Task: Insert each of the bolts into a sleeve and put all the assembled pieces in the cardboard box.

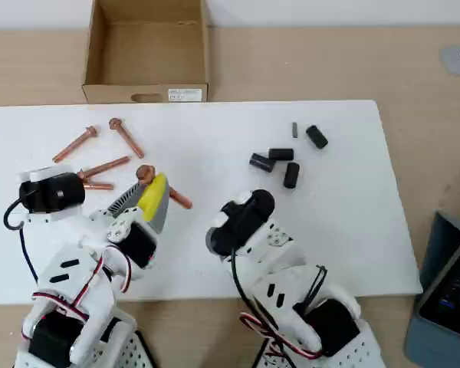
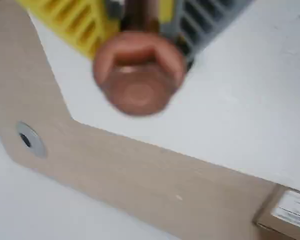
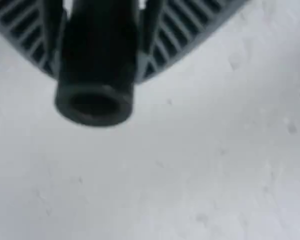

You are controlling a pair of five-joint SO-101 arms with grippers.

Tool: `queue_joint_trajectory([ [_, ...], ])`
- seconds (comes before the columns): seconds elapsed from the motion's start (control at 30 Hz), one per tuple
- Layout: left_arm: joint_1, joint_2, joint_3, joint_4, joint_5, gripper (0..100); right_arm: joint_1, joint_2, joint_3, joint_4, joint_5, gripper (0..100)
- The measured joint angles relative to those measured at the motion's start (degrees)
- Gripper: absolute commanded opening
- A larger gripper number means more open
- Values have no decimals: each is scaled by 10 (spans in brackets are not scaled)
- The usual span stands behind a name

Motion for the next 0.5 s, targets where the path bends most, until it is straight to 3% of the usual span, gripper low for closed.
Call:
queue_joint_trajectory([
  [0.5,46,-2,20,-1,0,1,-42,0,1,-43,0,9],
])
